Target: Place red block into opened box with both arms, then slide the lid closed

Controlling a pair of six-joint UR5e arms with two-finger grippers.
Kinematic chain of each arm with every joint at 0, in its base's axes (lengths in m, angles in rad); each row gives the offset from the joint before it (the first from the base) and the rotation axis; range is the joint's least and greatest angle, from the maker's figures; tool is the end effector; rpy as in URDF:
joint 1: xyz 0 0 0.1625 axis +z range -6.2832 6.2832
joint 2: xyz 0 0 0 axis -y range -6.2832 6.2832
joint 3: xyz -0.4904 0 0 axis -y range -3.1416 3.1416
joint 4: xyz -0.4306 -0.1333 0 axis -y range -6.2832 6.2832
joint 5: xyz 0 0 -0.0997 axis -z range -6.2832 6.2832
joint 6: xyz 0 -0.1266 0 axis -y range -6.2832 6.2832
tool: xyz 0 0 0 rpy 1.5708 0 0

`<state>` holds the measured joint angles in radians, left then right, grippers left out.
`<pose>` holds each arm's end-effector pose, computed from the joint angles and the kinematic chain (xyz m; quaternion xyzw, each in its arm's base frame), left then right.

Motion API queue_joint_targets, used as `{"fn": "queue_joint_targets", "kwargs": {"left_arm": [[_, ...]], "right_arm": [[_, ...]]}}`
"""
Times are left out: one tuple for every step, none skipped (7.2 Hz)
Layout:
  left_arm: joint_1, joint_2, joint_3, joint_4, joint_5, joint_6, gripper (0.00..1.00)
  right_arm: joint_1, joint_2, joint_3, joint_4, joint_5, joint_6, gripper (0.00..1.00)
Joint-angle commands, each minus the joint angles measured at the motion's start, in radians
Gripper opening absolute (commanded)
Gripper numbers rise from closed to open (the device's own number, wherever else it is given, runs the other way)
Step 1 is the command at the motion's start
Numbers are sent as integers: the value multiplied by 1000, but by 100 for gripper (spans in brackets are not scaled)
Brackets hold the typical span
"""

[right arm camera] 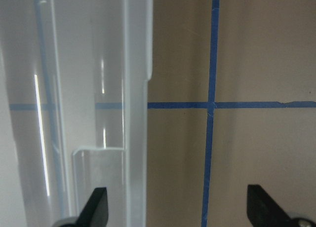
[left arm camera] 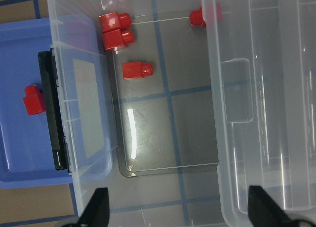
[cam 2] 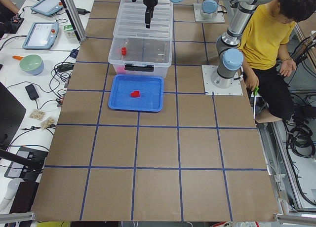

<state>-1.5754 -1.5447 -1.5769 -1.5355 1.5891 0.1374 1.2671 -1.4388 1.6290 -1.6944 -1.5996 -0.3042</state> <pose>-0.1334 -0.5237 0.5405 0.0707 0.9971 -0.0270 0.0110 -0.0493 -0.5907 0.4343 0.0007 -0.9993 -0.0361 0.0038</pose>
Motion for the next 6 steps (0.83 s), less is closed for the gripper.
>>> {"fn": "queue_joint_targets", "kwargs": {"left_arm": [[0, 2, 1, -5, 2, 2, 100], [3, 2, 3, -11, 2, 19, 100], [33, 2, 3, -15, 2, 49, 100], [108, 0, -2, -18, -6, 121, 100], [203, -23, -35, -32, -18, 254, 100], [300, -34, -58, -26, -24, 359, 100]], "right_arm": [[6, -122, -2, 88, 3, 7, 100], [14, -136, -8, 119, 6, 55, 100], [32, -129, -20, 119, 6, 82, 100], [58, -115, -26, 119, 6, 135, 100], [116, -112, -24, 114, -3, 183, 100], [161, -109, -24, 110, 3, 248, 100]]}}
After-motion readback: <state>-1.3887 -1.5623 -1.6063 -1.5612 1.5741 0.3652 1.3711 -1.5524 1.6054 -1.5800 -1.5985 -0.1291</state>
